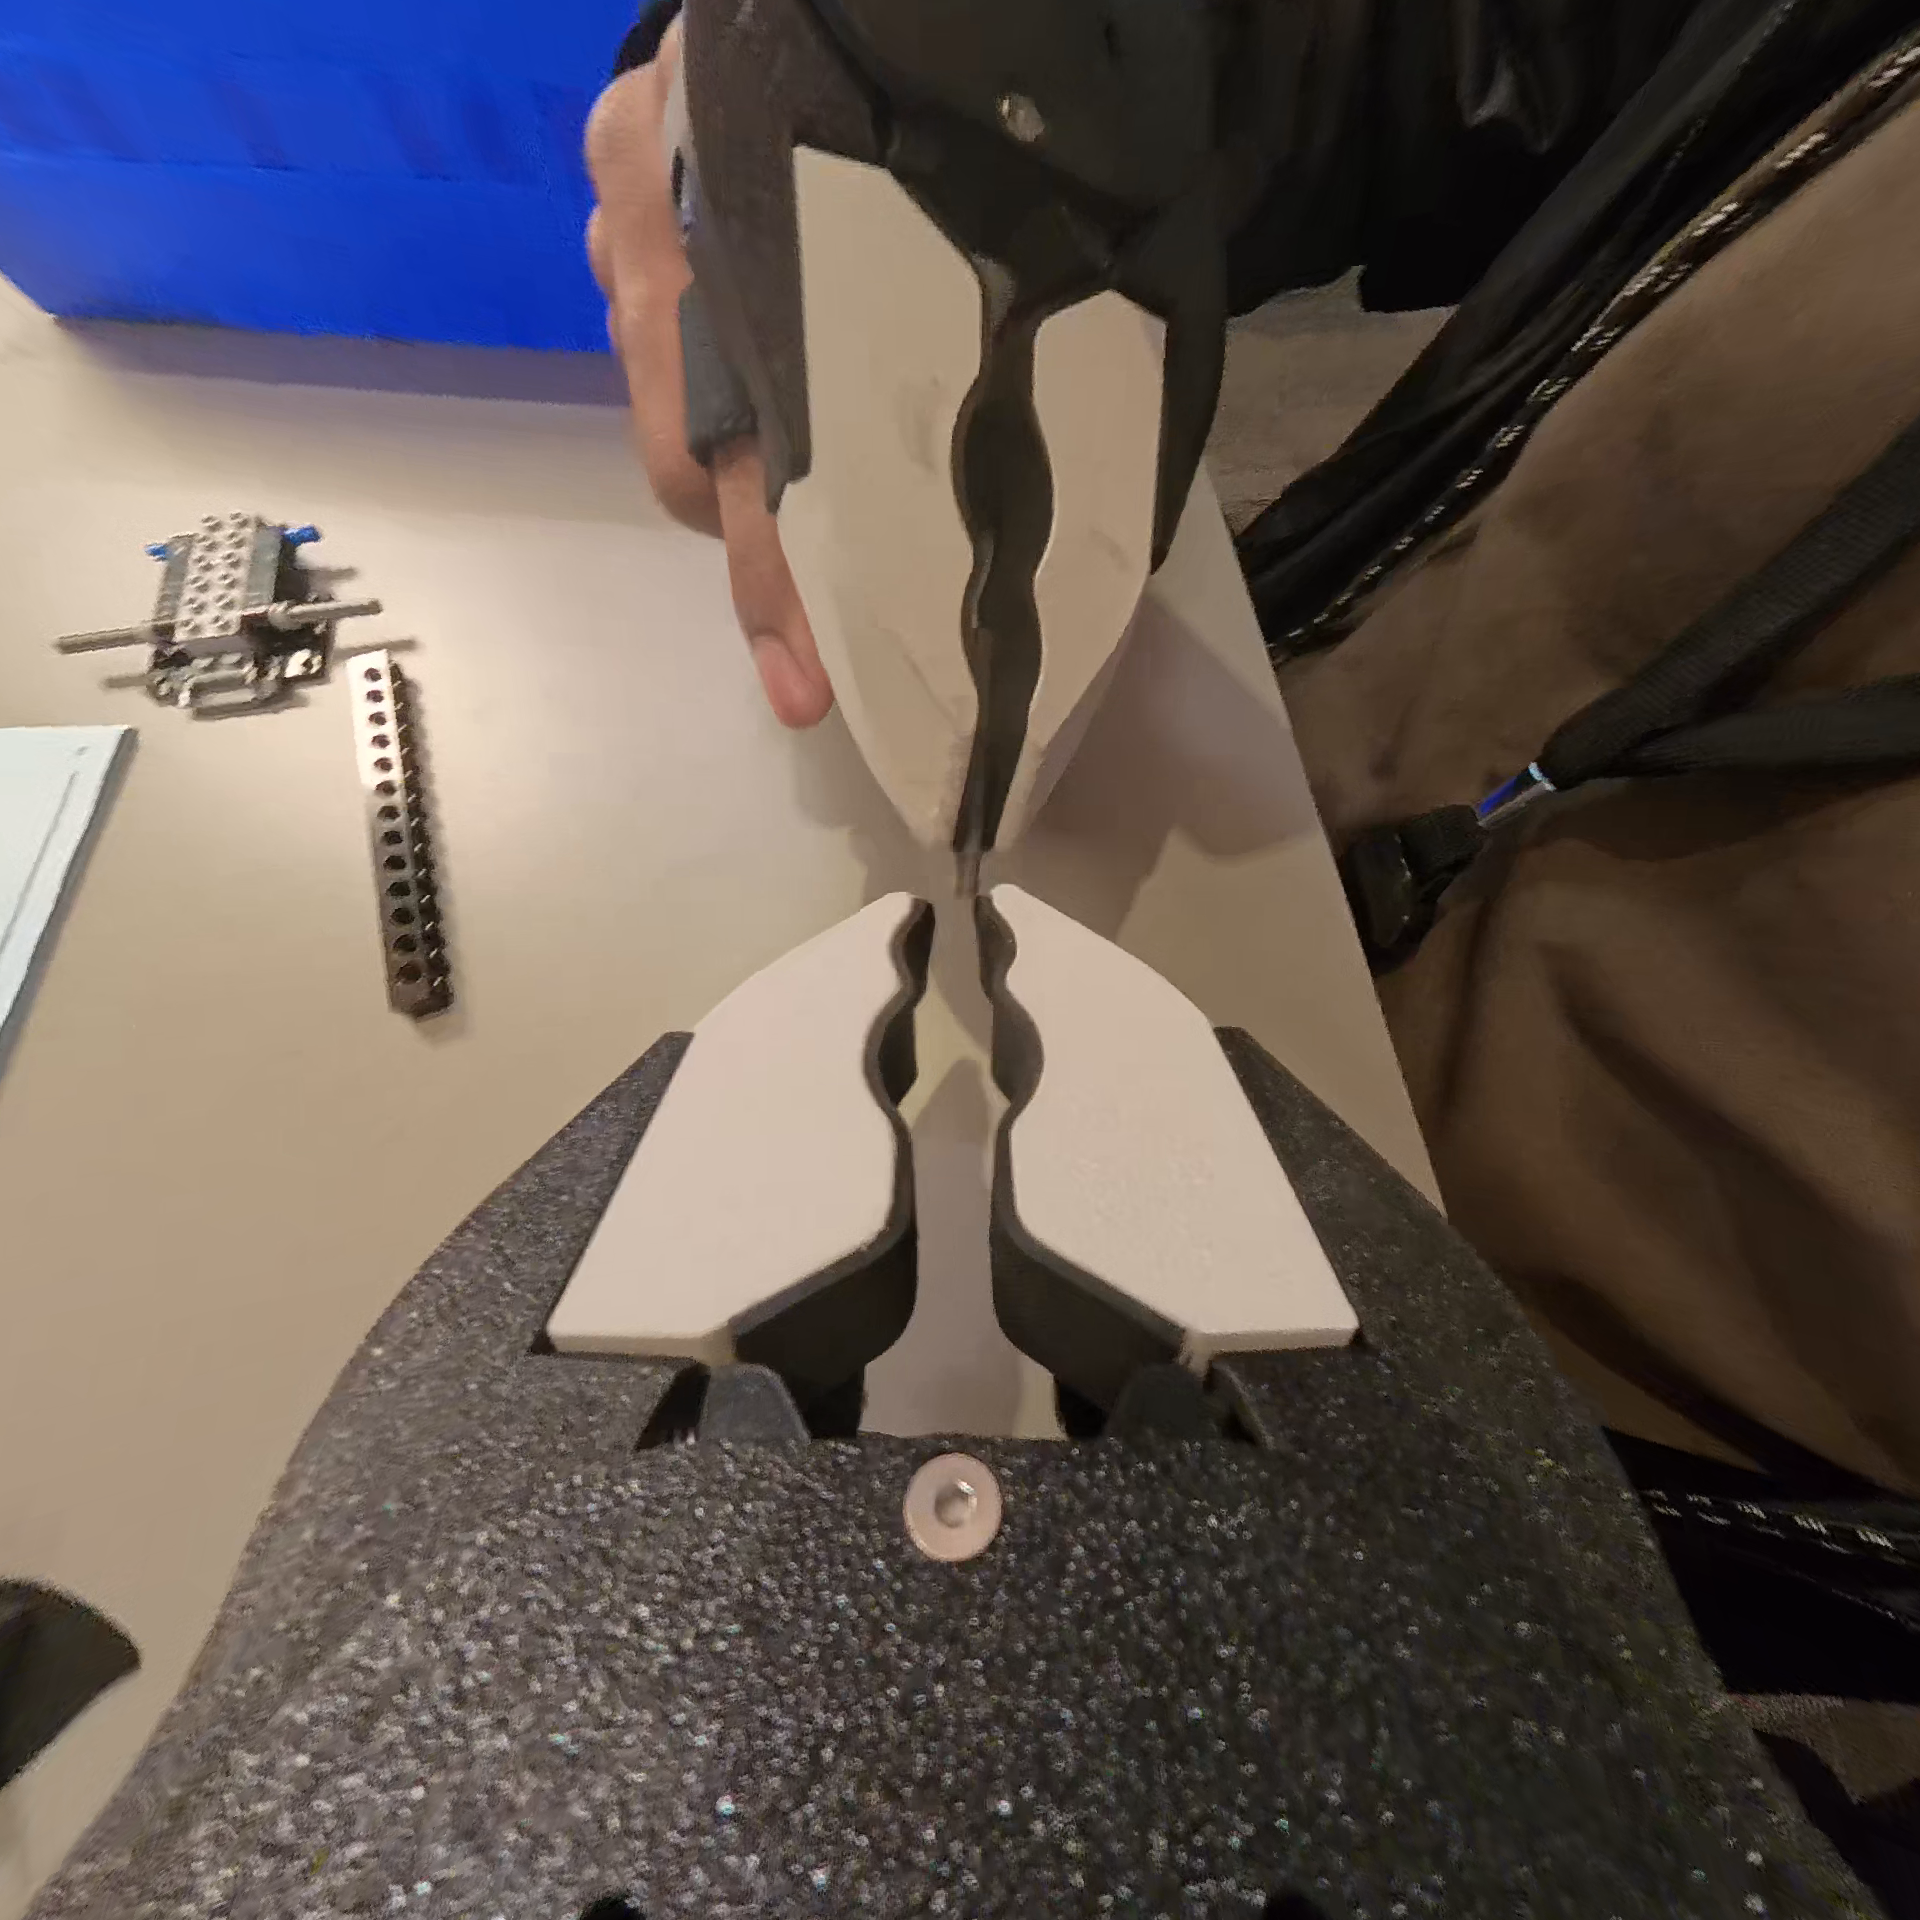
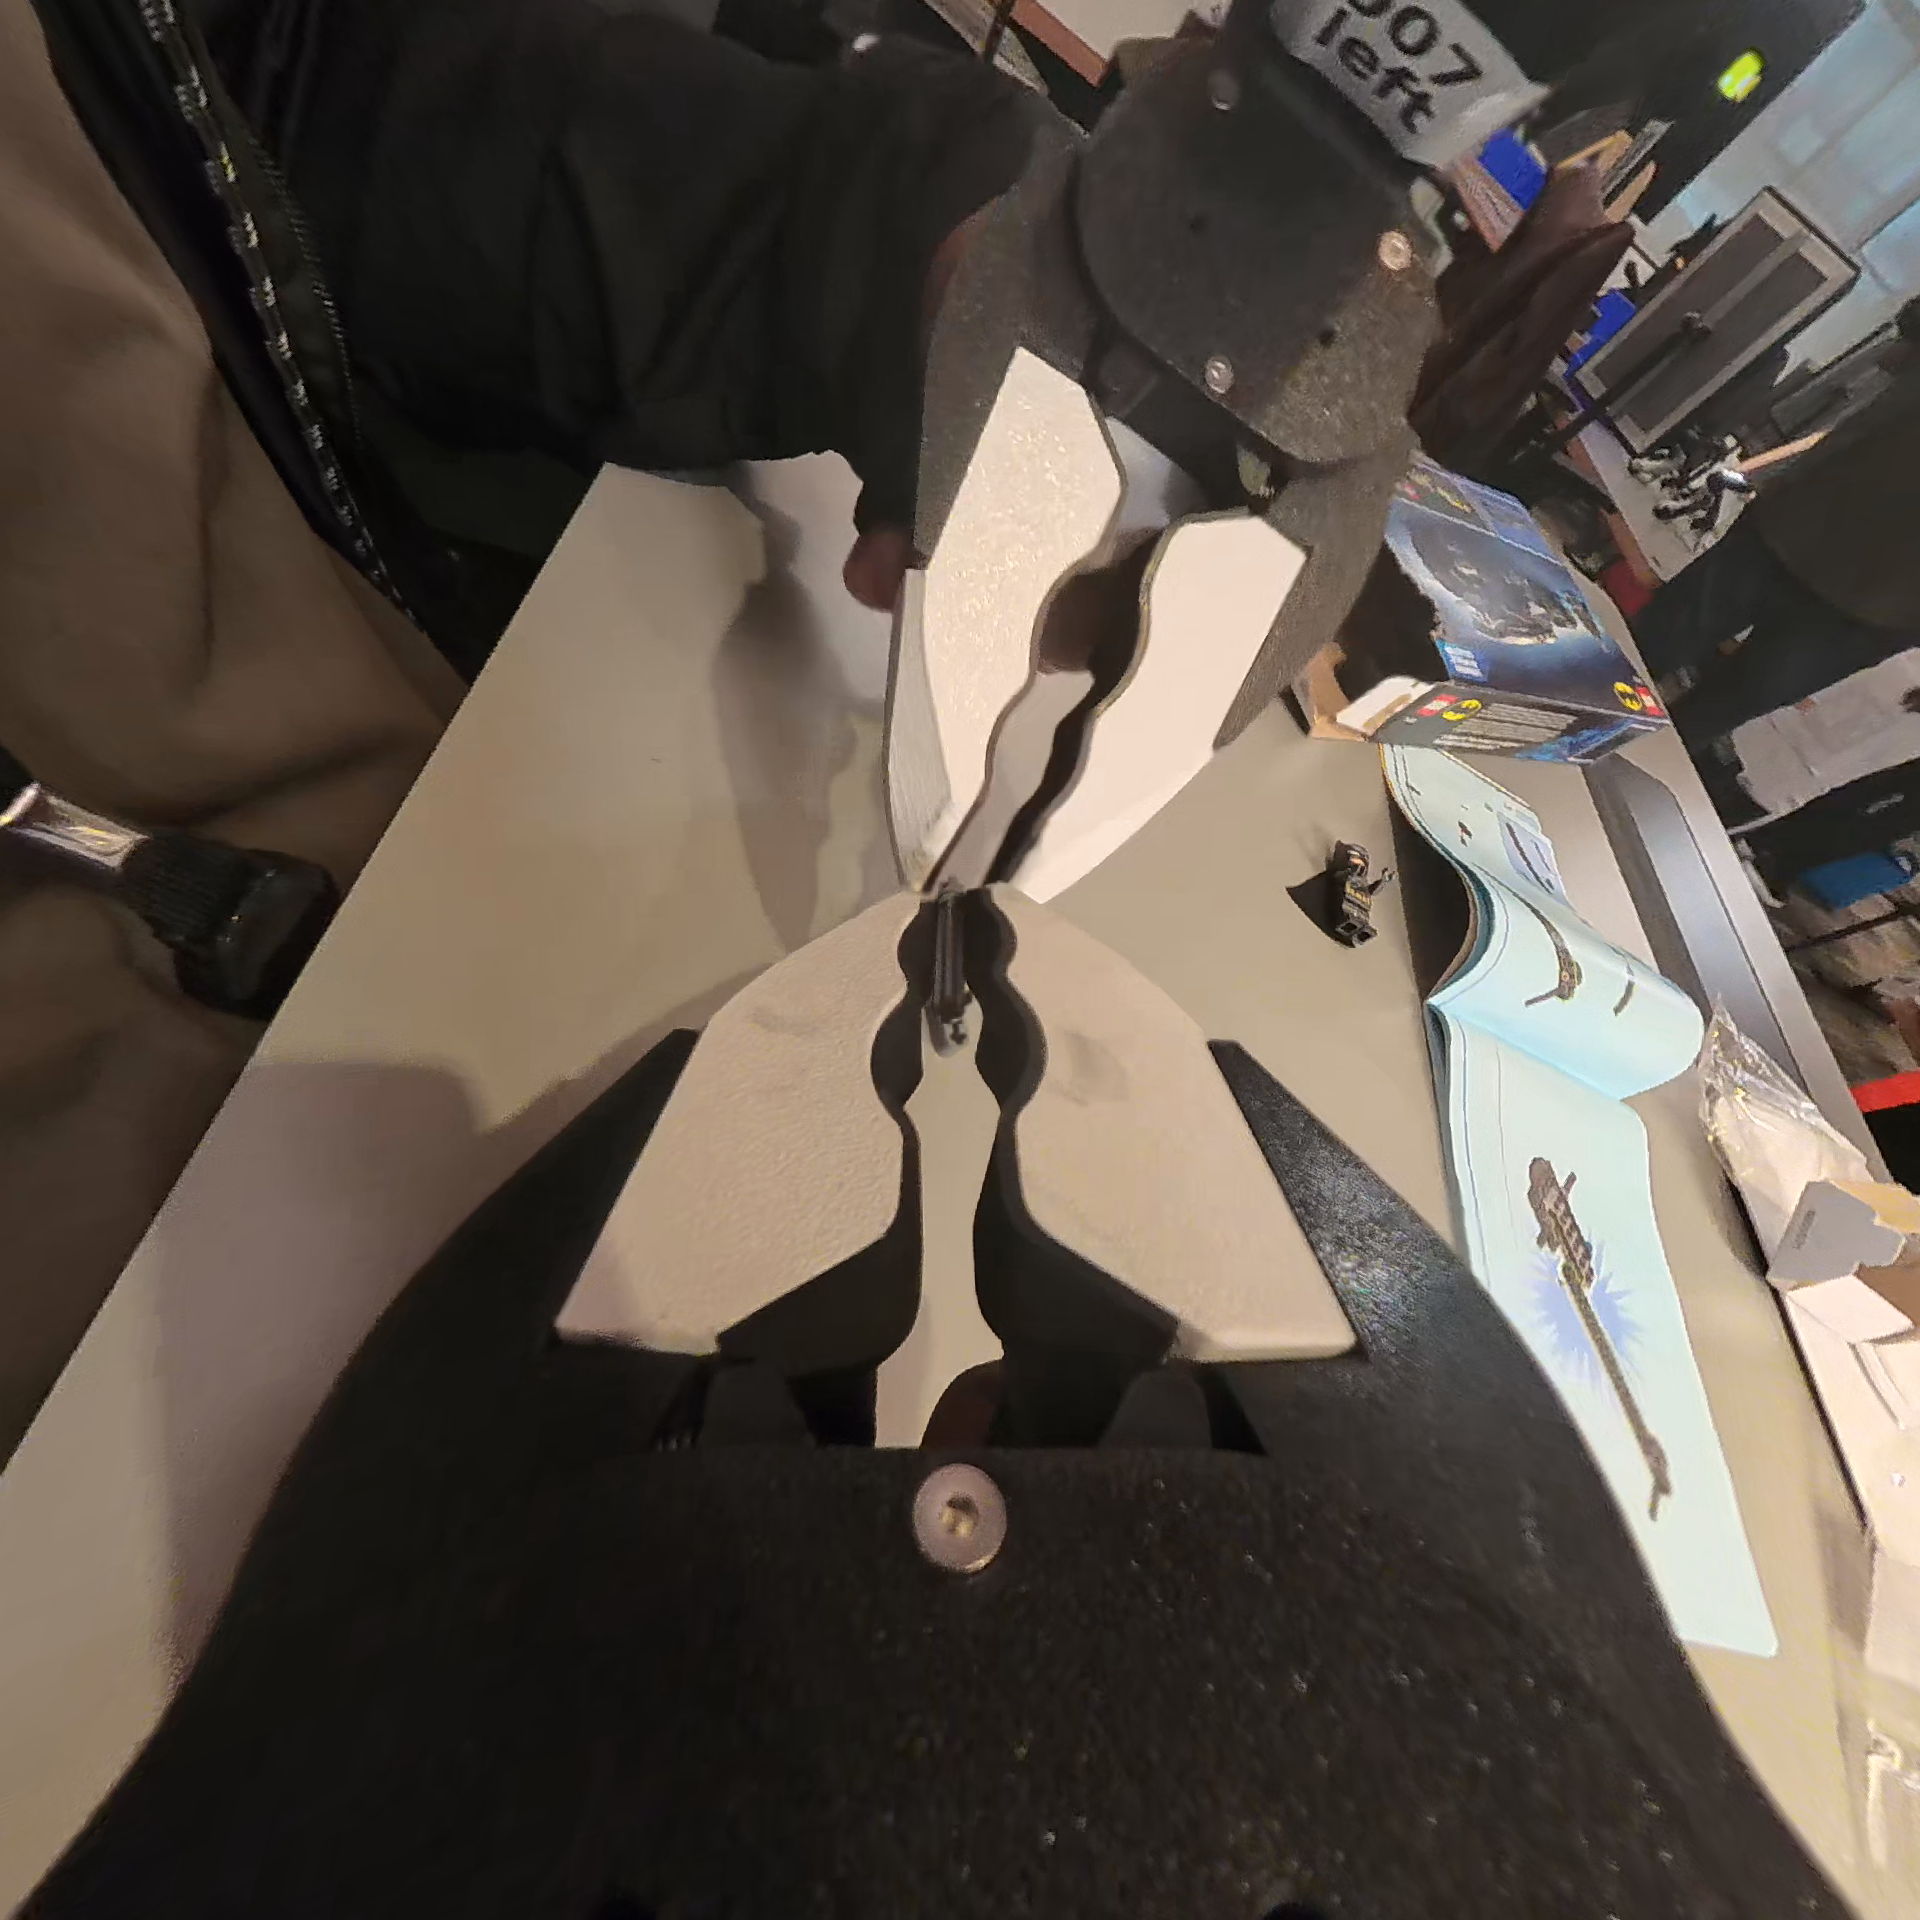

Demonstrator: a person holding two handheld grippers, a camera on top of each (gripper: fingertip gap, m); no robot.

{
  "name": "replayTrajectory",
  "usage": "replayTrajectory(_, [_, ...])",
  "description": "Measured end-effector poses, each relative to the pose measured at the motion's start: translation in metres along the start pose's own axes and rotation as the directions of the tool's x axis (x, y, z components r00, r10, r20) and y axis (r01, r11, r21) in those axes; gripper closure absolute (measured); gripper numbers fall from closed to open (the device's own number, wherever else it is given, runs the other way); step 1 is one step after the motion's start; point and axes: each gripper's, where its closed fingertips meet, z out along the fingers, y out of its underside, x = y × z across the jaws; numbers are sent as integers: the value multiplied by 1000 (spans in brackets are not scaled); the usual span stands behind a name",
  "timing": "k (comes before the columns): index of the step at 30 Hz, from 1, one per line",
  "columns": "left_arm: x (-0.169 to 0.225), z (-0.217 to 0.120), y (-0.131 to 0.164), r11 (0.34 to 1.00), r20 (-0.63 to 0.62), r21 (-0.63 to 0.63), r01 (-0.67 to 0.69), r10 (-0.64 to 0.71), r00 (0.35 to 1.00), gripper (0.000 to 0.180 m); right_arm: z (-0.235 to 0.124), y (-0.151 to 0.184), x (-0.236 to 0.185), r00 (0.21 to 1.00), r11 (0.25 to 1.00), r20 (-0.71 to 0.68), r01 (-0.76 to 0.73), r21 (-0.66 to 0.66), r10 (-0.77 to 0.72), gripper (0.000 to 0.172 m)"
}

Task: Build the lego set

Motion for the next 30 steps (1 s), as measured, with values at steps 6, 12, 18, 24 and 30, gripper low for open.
replayTrajectory(6, [-27,-5,42,989,206,-87,122,-101,973,146,-9,16,10,988,989,-43,-146,-14,146,167])
replayTrajectory(12, [-37,13,60,965,269,-152,216,-170,948,147,-6,29,15,971,971,-72,-233,-51,229,167])
replayTrajectory(18, [-35,23,57,962,279,-162,219,-168,945,154,-4,35,14,956,955,-56,-290,-63,287,167])
replayTrajectory(24, [-37,29,52,970,268,-179,164,-112,957,174,1,42,10,955,951,-18,-295,-96,295,167])
replayTrajectory(30, [-47,23,31,990,397,-134,34,22,918,173,-2,47,17,930,925,-53,-367,-95,363,167])
